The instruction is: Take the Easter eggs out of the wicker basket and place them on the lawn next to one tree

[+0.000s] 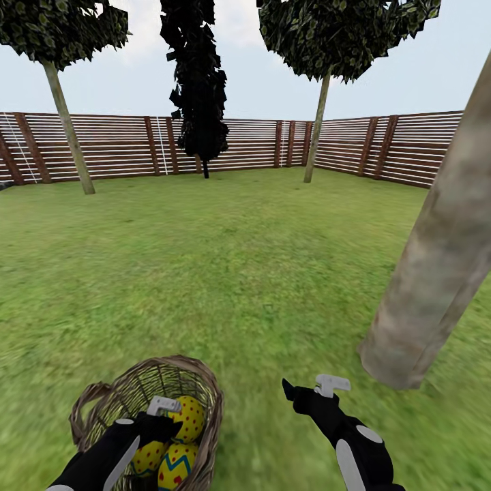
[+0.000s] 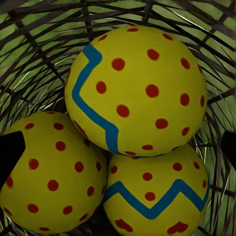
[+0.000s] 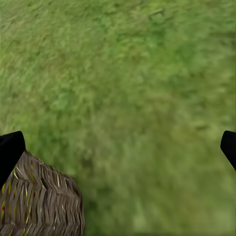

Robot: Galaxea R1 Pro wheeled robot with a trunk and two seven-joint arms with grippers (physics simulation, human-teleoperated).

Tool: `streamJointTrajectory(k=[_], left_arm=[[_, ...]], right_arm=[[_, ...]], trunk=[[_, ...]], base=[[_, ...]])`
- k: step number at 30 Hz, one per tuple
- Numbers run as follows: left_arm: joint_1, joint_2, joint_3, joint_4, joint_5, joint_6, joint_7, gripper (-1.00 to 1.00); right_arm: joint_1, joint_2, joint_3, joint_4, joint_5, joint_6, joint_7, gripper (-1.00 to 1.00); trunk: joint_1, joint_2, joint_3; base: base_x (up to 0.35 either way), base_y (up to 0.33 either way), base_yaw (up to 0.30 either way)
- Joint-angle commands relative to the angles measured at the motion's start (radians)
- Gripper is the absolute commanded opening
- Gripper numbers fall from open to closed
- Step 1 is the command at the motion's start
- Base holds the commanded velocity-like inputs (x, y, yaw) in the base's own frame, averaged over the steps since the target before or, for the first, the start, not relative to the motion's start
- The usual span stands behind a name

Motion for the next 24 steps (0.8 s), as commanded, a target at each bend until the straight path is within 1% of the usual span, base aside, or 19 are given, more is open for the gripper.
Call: streamJointTrajectory(k=[1, 8, 14, 17, 20, 24], left_arm=[[0.000, 0.001, -0.005, -0.002, 0.010, 0.006, 0.002, 1.00], [0.000, 0.001, -0.005, -0.003, 0.010, 0.005, 0.002, 1.00], [0.000, 0.006, -0.004, -0.018, 0.012, 0.007, -0.005, 1.00], [-0.001, 0.008, -0.003, -0.021, 0.011, 0.007, -0.045, 1.00], [-0.002, 0.010, -0.002, -0.023, 0.011, 0.008, -0.070, 1.00], [-0.003, 0.010, -0.001, -0.024, 0.011, 0.009, -0.082, 1.00]], right_arm=[[0.000, 0.000, -0.001, -0.001, -0.004, 0.005, -0.001, 1.00], [0.000, 0.000, -0.001, -0.001, -0.005, 0.005, -0.001, 1.00], [0.000, 0.000, -0.001, -0.001, -0.004, 0.005, -0.001, 1.00], [0.000, 0.000, -0.001, -0.001, -0.004, 0.005, -0.001, 1.00], [0.000, 0.000, -0.001, -0.001, -0.004, 0.005, -0.001, 1.00], [0.000, 0.000, -0.001, -0.001, -0.004, 0.005, -0.001, 1.00]], trunk=[[0.000, 0.000, -0.001], [0.000, 0.000, -0.001], [0.000, 0.000, -0.001], [0.000, 0.000, -0.001], [0.000, 0.000, -0.001], [0.000, 0.000, -0.001]], base=[[0.073, 0.000, 0.000], [0.025, 0.000, 0.000], [0.003, 0.000, 0.000], [0.000, 0.000, 0.000], [0.000, 0.000, 0.000], [0.000, 0.000, 0.000]])
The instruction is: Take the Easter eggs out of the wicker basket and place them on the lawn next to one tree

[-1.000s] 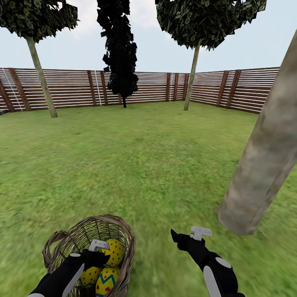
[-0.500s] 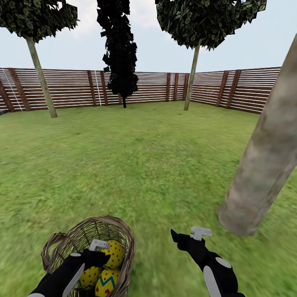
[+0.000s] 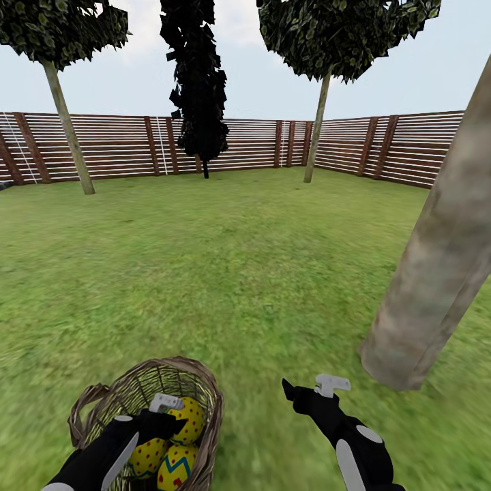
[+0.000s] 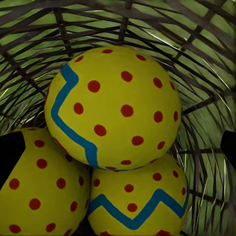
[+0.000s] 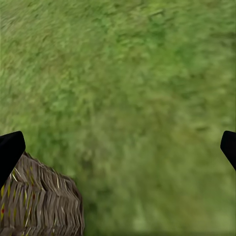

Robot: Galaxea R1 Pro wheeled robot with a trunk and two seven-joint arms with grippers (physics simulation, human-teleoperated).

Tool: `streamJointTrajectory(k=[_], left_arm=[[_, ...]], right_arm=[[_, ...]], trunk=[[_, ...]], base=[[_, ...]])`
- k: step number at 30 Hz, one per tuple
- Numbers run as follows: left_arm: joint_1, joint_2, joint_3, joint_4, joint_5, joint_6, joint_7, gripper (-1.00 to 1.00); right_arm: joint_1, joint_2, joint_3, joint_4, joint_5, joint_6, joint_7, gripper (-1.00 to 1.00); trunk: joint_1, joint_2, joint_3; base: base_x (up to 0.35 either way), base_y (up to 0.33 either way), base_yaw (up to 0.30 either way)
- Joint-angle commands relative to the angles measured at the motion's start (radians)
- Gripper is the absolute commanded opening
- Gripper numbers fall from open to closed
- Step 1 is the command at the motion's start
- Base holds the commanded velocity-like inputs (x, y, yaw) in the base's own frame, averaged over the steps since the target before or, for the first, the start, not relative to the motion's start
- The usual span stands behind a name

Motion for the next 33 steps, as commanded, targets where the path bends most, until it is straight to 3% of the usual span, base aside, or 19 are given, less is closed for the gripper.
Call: streamJointTrajectory(k=[1, 23, 33], left_arm=[[-0.001, 0.001, -0.004, -0.002, 0.010, 0.007, 0.000, 1.00], [-0.064, 0.003, 0.000, 0.015, 0.006, 0.015, -0.028, 1.00], [-0.126, 0.002, 0.000, 0.120, 0.007, 0.005, -0.023, 1.00]], right_arm=[[0.000, 0.000, 0.000, -0.001, -0.004, 0.005, -0.001, 1.00], [0.000, 0.000, 0.001, -0.001, -0.001, 0.005, -0.002, 1.00], [0.000, 0.000, 0.001, -0.001, 0.000, 0.005, -0.001, 1.00]], trunk=[[0.000, 0.000, -0.001], [0.000, 0.000, -0.001], [0.000, 0.000, -0.001]], base=[[0.000, 0.000, 0.000], [0.000, 0.000, 0.000], [0.000, 0.000, 0.000]])
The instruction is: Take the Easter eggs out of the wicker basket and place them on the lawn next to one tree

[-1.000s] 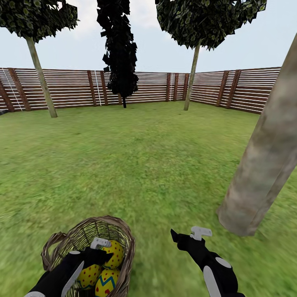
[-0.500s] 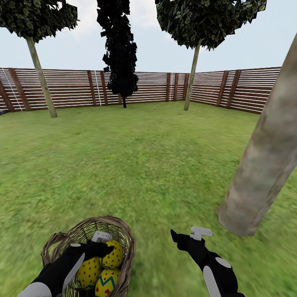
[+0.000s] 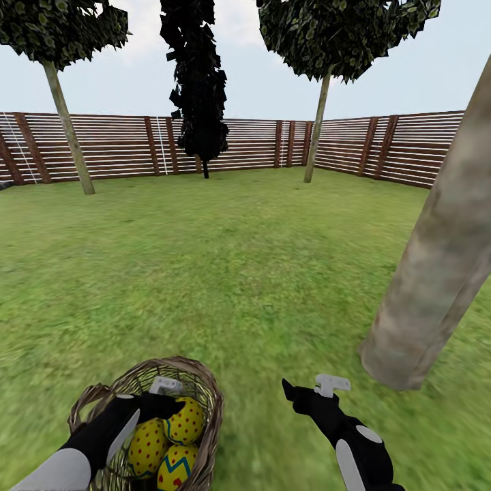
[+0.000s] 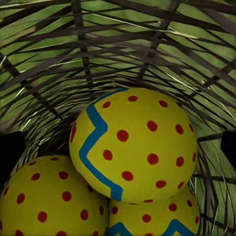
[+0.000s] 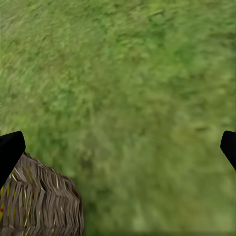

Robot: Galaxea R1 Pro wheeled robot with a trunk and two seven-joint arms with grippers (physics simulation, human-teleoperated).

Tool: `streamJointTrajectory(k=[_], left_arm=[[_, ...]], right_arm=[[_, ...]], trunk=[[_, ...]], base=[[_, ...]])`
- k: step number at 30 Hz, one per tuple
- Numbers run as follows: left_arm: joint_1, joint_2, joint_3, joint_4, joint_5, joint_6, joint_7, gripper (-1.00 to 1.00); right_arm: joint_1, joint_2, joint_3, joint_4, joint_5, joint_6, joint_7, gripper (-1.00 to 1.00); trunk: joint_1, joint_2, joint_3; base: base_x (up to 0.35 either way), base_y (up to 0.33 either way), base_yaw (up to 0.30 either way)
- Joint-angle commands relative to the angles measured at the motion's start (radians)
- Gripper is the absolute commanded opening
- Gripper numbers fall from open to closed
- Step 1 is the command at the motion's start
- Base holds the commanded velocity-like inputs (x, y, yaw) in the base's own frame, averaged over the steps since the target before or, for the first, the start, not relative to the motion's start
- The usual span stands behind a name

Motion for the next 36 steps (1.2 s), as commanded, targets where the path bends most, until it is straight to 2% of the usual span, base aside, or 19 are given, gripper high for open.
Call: streamJointTrajectory(k=[1, 11, 36], left_arm=[[-0.002, 0.001, -0.006, 0.001, 0.010, 0.006, 0.002, 1.00], [-0.007, 0.000, -0.006, 0.012, 0.010, 0.005, 0.002, 1.00], [-0.007, -0.003, -0.006, 0.009, 0.012, 0.005, 0.002, 1.00]], right_arm=[[0.000, 0.000, -0.001, -0.001, -0.005, 0.005, -0.001, 1.00], [0.000, 0.000, -0.002, -0.001, -0.007, 0.005, -0.003, 1.00], [0.000, 0.000, -0.003, -0.001, -0.011, 0.005, -0.002, 1.00]], trunk=[[0.000, 0.000, -0.001], [0.000, 0.000, -0.006], [0.000, 0.000, -0.046]], base=[[0.000, 0.000, 0.000], [0.000, 0.000, 0.000], [0.000, 0.000, 0.000]])
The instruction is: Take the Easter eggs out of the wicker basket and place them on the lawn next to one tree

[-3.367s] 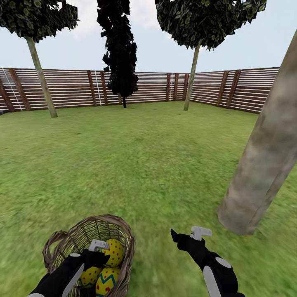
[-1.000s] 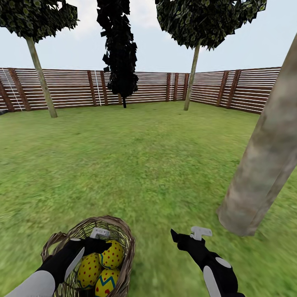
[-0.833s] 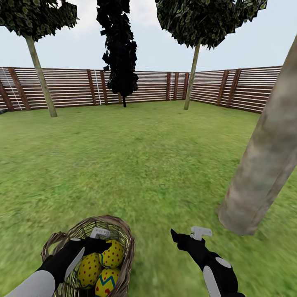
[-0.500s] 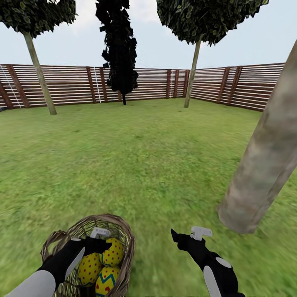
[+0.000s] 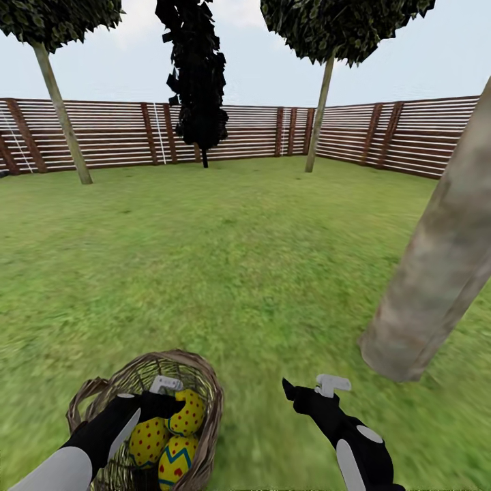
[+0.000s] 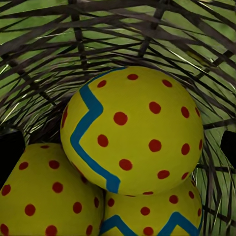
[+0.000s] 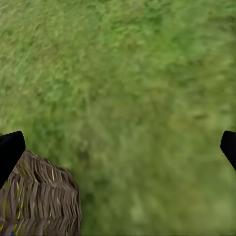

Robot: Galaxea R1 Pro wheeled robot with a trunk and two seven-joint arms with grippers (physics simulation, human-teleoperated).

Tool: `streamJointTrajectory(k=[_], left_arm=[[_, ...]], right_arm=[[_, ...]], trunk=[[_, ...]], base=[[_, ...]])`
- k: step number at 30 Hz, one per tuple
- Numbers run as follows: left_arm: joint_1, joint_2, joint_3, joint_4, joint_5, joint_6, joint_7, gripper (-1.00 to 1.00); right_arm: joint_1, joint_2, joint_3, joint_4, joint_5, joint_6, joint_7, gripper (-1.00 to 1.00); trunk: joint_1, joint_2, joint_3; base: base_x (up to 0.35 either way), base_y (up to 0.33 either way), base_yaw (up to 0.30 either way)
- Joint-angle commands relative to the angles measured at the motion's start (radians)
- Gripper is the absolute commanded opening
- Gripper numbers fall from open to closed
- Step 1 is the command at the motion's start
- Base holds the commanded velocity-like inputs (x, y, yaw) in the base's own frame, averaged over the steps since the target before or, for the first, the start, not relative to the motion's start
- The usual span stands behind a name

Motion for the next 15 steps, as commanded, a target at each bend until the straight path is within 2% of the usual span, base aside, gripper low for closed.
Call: streamJointTrajectory(k=[1, 6, 15], left_arm=[[0.000, 0.001, -0.006, -0.002, 0.011, 0.006, 0.002, 1.00], [0.000, 0.002, -0.006, -0.005, 0.011, 0.005, 0.002, 1.00], [0.000, 0.004, -0.006, -0.012, 0.012, 0.003, 0.002, 1.00]], right_arm=[[0.000, 0.000, 0.000, -0.001, -0.004, 0.005, -0.001, 1.00], [0.000, 0.000, 0.000, -0.001, -0.004, 0.005, -0.001, 1.00], [0.000, 0.000, 0.000, -0.001, -0.004, 0.005, 0.000, 1.00]], trunk=[[0.000, -0.001, -0.006], [0.002, -0.002, -0.034], [0.002, -0.002, -0.045]], base=[[0.000, 0.000, 0.000], [0.000, 0.000, 0.000], [0.000, 0.000, 0.000]])
